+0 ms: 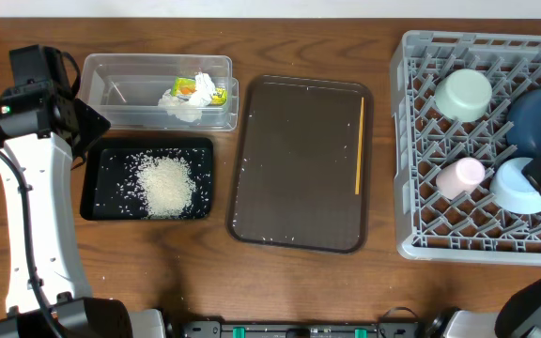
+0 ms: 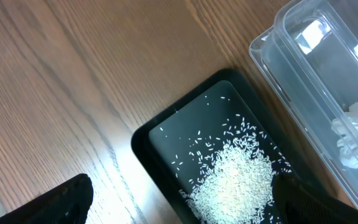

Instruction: Sort waste into correct bins and load items into the dishwasher rack

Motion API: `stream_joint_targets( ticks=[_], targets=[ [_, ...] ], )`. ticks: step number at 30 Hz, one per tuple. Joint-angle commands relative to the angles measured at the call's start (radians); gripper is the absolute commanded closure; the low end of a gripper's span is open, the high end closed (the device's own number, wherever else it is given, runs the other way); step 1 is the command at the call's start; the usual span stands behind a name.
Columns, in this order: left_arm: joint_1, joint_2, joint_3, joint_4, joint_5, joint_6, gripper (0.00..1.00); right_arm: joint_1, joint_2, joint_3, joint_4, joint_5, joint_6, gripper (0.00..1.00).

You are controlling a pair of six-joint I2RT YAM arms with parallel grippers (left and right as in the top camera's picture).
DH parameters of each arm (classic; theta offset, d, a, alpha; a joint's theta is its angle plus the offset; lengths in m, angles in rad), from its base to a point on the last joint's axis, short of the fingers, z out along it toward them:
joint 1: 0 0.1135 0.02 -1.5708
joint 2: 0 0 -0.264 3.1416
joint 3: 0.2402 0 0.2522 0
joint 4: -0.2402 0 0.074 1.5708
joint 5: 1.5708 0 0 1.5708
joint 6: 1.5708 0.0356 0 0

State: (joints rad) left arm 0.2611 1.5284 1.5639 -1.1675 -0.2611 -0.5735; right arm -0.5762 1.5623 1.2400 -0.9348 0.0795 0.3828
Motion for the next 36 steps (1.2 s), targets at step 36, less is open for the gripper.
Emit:
stream_joint_targets(
  ticks=[36],
  targets=[
    [0.004, 0.002, 0.003, -0.002, -0.005, -0.008, 0.06, 0.007, 0.05, 0.014, 0.044, -0.041, -0.04, 0.99]
  ],
)
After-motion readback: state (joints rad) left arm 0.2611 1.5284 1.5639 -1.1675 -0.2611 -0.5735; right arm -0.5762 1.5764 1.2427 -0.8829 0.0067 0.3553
